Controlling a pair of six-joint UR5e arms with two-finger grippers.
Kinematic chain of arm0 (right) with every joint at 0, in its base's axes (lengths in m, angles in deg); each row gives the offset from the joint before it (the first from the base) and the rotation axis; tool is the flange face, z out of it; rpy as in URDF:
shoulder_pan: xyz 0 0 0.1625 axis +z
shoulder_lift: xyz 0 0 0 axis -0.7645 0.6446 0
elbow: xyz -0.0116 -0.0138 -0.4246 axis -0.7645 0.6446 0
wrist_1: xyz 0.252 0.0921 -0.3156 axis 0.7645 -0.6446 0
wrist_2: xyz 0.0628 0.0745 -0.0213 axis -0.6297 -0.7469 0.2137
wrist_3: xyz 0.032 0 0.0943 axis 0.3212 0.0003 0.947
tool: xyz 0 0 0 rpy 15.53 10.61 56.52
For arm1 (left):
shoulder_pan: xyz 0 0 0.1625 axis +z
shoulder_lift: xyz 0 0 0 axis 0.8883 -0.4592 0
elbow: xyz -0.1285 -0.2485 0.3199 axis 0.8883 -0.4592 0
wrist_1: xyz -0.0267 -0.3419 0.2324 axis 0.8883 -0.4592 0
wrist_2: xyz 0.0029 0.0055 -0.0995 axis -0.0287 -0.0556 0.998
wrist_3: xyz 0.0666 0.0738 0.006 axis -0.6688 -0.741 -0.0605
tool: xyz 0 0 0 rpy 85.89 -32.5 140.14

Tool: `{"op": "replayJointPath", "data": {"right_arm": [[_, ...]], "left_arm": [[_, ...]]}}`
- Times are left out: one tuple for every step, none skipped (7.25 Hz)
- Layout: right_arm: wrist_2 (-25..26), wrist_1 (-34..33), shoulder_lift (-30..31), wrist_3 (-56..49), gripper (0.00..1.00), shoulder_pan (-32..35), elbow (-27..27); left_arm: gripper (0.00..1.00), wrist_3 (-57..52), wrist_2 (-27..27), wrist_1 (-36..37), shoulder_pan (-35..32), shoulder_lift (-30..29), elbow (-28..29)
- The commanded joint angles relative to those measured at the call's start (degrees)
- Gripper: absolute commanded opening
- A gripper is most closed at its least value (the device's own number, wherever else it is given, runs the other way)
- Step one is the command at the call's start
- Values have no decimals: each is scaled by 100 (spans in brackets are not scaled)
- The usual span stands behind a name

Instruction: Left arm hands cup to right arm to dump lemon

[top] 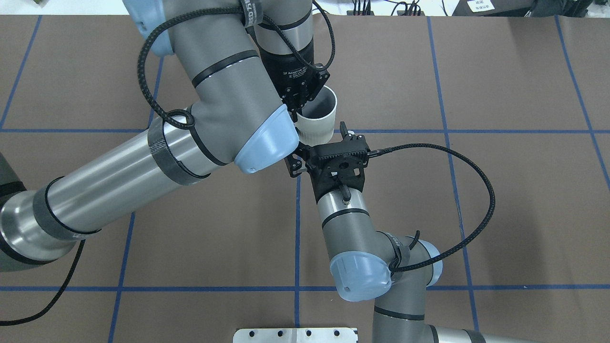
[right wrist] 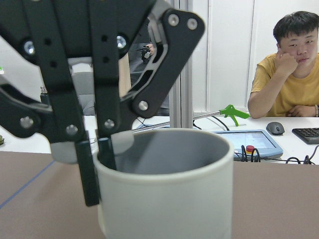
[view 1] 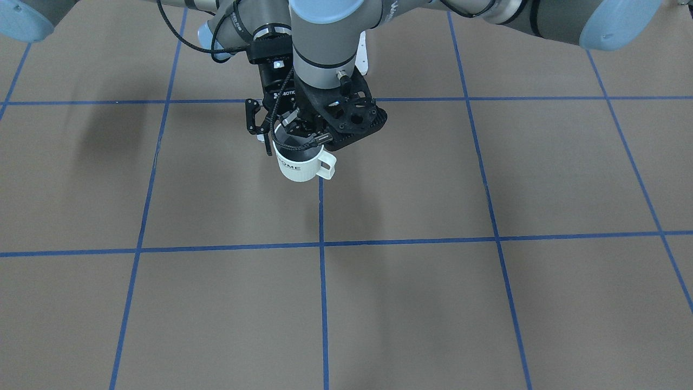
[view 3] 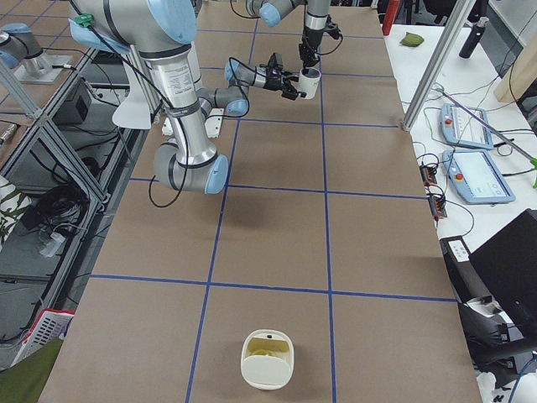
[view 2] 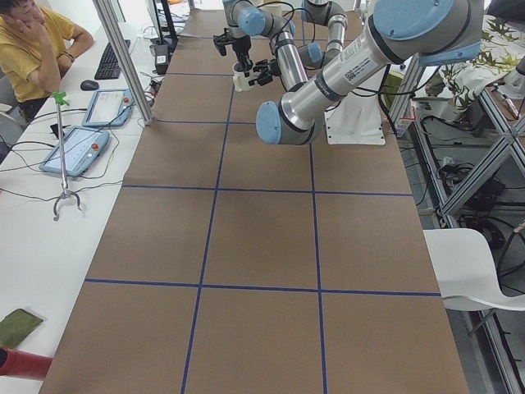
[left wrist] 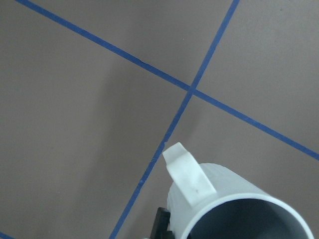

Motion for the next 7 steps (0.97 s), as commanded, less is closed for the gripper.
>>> {"op": "replayJointPath", "data": {"right_arm": [[46,6,24,0,100,-48,-72],[37,6,24,-9,100,-48,-72],[28,15,24,-9,100,-48,-64],[20,15,67,-9,100,-48,-55],[-15,15,111,-26,100,-48,-46],[-50,15,94,-26,100,-39,-37],[-86,-11,77,-18,100,39,-29]], "left_arm": [[0,-42,0,-1,-292,8,25],[0,-60,9,-10,-477,17,25],[0,-286,26,-2,-670,78,-1],[0,-680,35,16,-794,287,-28],[0,-1111,44,16,-951,524,-106],[0,-1593,192,7,-1144,988,-342],[0,-2138,280,-1,-1364,1454,-614]]}}
